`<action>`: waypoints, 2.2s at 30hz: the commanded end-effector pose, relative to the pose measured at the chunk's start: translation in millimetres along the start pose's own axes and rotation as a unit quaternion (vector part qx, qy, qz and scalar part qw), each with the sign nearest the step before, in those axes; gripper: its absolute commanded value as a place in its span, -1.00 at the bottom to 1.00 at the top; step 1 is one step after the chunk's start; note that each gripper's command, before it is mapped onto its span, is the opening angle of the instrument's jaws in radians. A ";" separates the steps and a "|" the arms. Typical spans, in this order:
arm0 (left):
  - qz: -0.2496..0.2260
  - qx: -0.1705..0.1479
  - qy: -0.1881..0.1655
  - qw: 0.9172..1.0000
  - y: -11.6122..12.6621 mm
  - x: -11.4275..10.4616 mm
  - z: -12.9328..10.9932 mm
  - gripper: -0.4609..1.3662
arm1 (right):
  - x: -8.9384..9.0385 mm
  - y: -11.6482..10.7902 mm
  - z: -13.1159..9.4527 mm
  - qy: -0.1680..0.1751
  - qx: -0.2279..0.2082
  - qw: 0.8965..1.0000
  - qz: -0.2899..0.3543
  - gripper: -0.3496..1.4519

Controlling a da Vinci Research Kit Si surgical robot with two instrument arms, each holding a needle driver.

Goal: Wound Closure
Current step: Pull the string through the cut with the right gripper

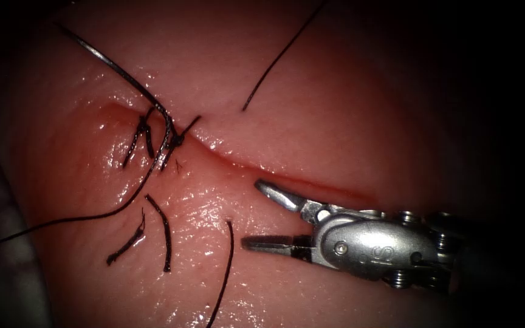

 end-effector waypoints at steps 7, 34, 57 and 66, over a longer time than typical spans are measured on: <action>0.001 -0.001 0.000 1.000 0.0 0.0 -0.3 -0.88 | 0.4 -0.2 1.0 0.001 -0.001 1.000 0.011 0.52; 0.001 -0.001 0.001 1.000 0.0 0.0 -0.3 -0.88 | 3.7 -3.8 0.7 0.022 0.050 0.998 -0.001 -1.00; 0.002 -0.001 0.001 1.000 0.1 -0.2 -0.3 -0.88 | 13.0 -13.6 3.1 0.068 0.192 0.979 -0.009 -1.00; 0.001 -0.001 0.001 1.000 0.1 -0.2 -0.3 -0.88 | 15.8 -18.0 3.3 0.090 0.235 0.968 0.001 -1.00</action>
